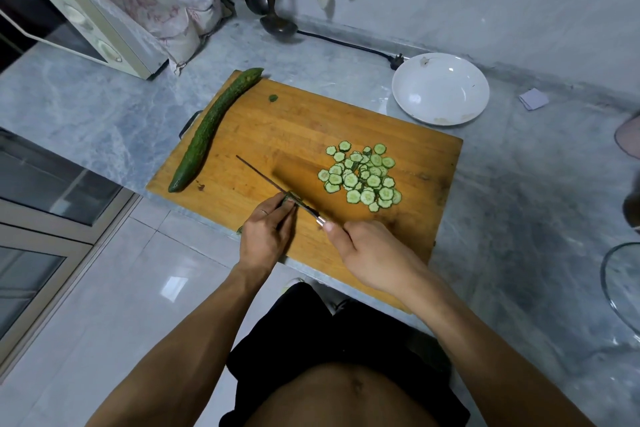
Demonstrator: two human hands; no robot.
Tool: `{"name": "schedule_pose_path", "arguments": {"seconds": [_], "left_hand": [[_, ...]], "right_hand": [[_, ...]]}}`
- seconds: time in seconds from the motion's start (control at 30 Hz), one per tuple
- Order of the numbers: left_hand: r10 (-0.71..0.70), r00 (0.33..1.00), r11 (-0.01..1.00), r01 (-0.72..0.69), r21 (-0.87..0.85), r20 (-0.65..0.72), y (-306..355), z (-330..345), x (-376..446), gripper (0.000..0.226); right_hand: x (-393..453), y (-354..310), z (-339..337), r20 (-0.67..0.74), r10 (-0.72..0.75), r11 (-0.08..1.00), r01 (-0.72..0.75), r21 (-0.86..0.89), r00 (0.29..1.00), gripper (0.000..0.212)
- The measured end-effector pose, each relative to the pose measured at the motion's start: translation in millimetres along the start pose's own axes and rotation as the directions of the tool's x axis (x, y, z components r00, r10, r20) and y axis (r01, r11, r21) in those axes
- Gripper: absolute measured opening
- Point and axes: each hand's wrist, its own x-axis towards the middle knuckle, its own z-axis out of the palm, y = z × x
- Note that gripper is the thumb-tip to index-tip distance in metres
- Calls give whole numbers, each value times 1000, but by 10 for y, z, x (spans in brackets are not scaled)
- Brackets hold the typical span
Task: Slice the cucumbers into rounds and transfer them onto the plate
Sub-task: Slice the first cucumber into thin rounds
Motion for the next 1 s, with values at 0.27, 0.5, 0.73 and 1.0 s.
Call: {"name": "schedule_pose_path", "arguments": {"seconds": [0.27,0.5,0.73,1.0], "left_hand": [[-81,997,997,81,-8,-15,59,42,-37,26],[-26,999,1000,26,2,-34,87,17,-28,31],[-72,997,997,72,-5,-20,70,68,-51,33],[-49,998,999,49,-12,-41,88,72,-48,32]], "right_hand": [[-77,-31,21,-31,5,1000,-6,-10,1000,57],[-93,-14,37,-14,6,1000,-6,-23,1000,55],[-110,-35,79,-18,34,999,-34,-16,999,55],[-69,-65,81,21,53,998,-53,-19,998,55]]}}
